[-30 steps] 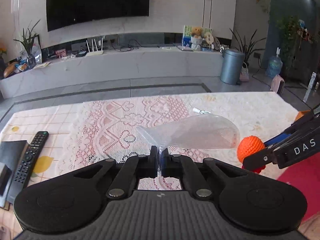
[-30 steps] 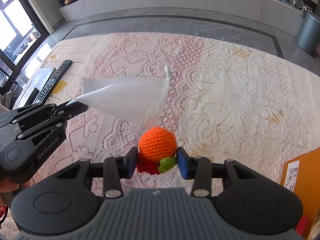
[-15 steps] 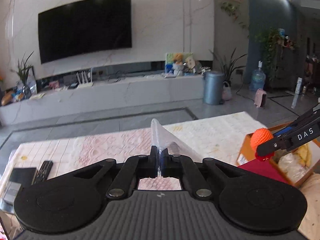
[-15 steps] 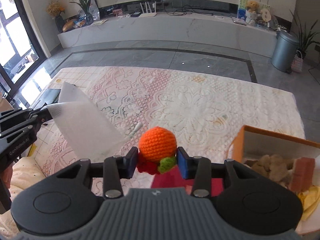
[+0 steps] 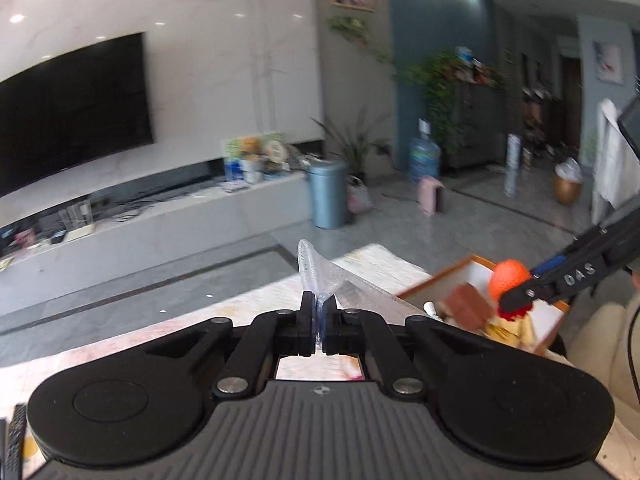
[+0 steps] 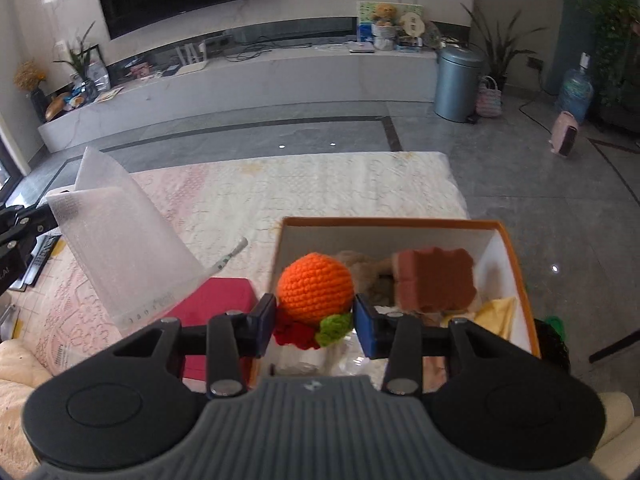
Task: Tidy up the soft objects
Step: 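Carry the crocheted ball and mesh bag over the orange box and lower them, then open both tools to drop the items into the box and withdraw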
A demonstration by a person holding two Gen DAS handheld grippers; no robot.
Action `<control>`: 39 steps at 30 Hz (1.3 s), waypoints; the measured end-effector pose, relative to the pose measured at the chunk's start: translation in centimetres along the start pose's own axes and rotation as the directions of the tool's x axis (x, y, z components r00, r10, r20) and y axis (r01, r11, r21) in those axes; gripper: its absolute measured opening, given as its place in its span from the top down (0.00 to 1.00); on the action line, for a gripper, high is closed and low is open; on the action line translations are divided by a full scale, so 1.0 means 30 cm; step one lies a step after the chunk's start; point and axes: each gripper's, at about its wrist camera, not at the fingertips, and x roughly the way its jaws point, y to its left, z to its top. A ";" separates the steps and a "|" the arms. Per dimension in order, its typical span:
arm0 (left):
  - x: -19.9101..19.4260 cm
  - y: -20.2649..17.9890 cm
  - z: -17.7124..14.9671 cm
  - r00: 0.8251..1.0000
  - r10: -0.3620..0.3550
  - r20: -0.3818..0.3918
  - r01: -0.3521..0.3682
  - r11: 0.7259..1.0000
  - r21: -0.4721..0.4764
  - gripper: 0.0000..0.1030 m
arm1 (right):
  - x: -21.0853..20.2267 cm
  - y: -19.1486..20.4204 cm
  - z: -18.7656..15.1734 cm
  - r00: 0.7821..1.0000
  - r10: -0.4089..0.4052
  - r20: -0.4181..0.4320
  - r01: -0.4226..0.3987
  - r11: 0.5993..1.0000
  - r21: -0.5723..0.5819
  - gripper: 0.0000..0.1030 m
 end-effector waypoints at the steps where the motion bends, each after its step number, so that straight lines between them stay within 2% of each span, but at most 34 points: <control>1: 0.030 -0.033 0.000 1.000 -0.011 -0.013 0.011 0.999 0.031 0.97 | 0.012 -0.025 -0.008 1.000 -0.007 -0.004 0.007 1.000 0.015 0.59; 10: 0.273 -0.274 -0.065 0.988 -0.056 -0.143 0.089 0.968 0.234 0.97 | 0.171 -0.204 -0.072 0.995 -0.061 -0.080 0.070 0.992 0.108 0.59; 16: 0.383 -0.345 -0.128 0.972 -0.039 -0.231 0.118 0.934 0.338 0.97 | 0.307 -0.298 -0.112 0.985 -0.093 -0.144 0.112 0.984 0.136 0.59; 25: 0.486 -0.368 -0.199 0.941 0.011 -0.339 0.151 0.881 0.447 0.94 | 0.439 -0.357 -0.130 0.976 -0.090 -0.197 0.117 0.984 0.133 0.59; 27: 0.500 -0.371 -0.207 0.937 0.017 -0.349 0.156 0.873 0.461 0.85 | 0.456 -0.361 -0.133 0.975 -0.085 -0.204 0.114 0.984 0.136 0.58; 29: 0.504 -0.367 -0.210 0.934 0.010 -0.356 0.166 0.872 0.460 0.84 | 0.467 -0.365 -0.134 0.975 -0.077 -0.209 0.108 0.983 0.145 0.57; 31: 0.502 -0.360 -0.207 0.932 -0.001 -0.362 0.178 0.872 0.456 0.74 | 0.471 -0.369 -0.135 0.976 -0.071 -0.205 0.104 0.982 0.155 0.56; 33: 0.495 -0.355 -0.203 0.934 -0.010 -0.357 0.184 0.871 0.456 0.49 | 0.467 -0.370 -0.134 0.978 -0.066 -0.197 0.098 0.983 0.157 0.53; 39: 0.443 -0.363 -0.183 0.939 -0.046 -0.342 0.222 0.839 0.497 0.38 | 0.423 -0.359 -0.118 0.982 -0.073 -0.172 0.101 0.982 0.161 0.44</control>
